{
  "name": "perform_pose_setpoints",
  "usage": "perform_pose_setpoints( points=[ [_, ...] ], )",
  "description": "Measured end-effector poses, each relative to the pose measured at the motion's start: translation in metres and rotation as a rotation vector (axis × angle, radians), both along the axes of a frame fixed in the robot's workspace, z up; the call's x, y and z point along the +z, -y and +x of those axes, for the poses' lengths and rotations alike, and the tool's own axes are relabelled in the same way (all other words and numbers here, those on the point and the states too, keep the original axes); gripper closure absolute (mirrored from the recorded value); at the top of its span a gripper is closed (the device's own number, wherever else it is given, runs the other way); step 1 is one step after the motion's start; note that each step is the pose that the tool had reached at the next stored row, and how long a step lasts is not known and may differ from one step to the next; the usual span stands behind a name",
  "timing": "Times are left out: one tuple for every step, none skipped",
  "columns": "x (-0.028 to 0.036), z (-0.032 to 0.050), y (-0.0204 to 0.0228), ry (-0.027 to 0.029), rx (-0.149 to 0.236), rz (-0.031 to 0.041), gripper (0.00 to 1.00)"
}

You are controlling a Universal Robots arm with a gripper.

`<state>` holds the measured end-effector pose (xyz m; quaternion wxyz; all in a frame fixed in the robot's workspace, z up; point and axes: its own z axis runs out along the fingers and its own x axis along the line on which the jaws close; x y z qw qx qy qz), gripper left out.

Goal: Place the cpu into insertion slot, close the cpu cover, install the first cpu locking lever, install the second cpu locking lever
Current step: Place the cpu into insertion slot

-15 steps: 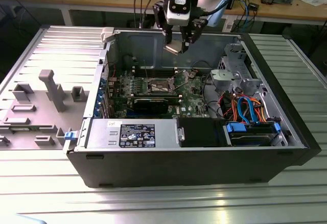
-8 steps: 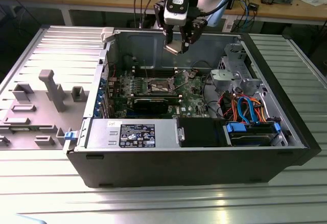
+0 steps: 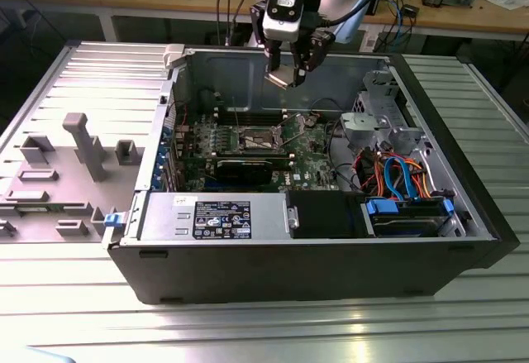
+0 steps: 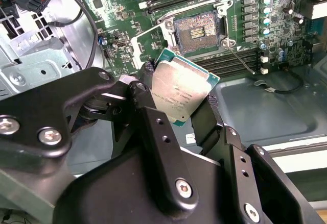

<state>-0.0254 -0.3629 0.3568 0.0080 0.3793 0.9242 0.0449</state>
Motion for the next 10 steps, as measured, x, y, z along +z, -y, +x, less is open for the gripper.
perform_pose_setpoints(
  points=[
    [0.0000,0.0000,0.0000,-0.0001,0.000,0.0000,0.45],
    [0.0000,0.0000,0.0000,0.0000,0.000,0.0001,0.45],
    [0.0000,0.0000,0.0000,0.0000,0.000,0.0000,0.45],
    [0.0000,0.0000,0.0000,0.0000,0.000,0.0000,0.45],
    [0.0000,0.0000,0.0000,0.0000,0.000,0.0000,0.45],
    [0.0000,0.0000,0.0000,0.0000,0.000,0.0000,0.45],
    [0.0000,0.0000,0.0000,0.0000,0.000,0.0000,0.45],
    [0.0000,0.0000,0.0000,0.0000,0.000,0.0000,0.45],
    [0.0000,0.0000,0.0000,0.0000,0.000,0.0000,0.45],
    [0.0000,0.0000,0.0000,0.0000,0.000,0.0000,0.45]
  ],
)
